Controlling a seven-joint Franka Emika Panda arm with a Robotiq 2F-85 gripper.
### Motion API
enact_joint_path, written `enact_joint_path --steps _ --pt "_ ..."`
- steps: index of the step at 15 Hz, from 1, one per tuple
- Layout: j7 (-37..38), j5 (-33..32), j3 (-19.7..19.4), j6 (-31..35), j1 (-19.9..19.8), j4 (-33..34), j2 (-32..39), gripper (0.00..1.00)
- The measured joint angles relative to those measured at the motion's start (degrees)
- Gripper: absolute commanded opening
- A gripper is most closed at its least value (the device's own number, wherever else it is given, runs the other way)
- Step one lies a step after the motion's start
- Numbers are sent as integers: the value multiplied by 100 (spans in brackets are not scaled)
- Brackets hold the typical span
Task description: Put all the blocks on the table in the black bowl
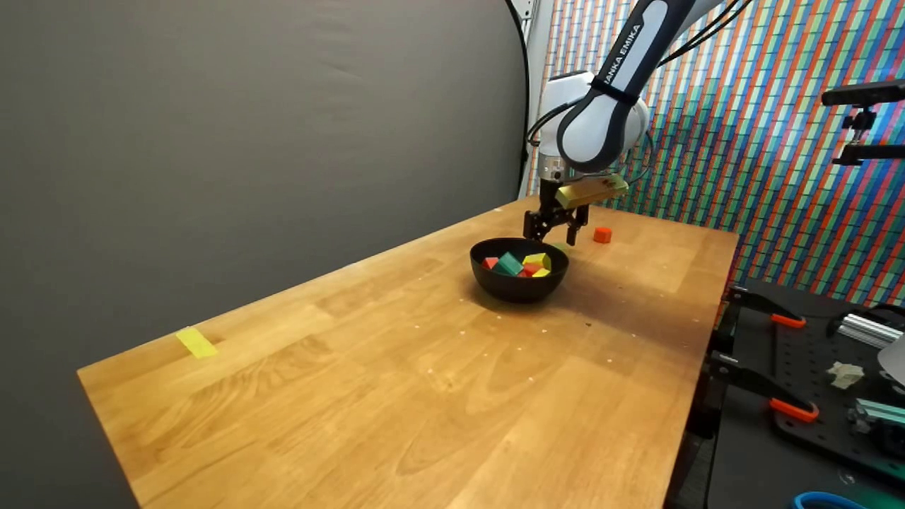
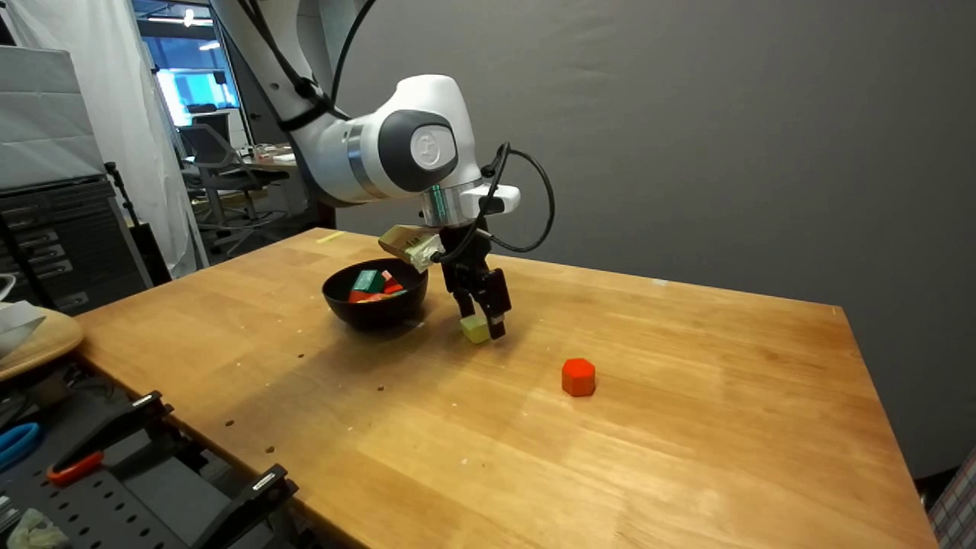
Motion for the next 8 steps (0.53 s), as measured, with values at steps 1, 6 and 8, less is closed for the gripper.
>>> enact_joint_path --steps 1,6,8 --pt "-102 119 83 0 -40 -9 4 58" --pt "-423 595 322 2 -195 -4 -19 17" --pt "-420 630 283 -3 -174 -15 -66 16"
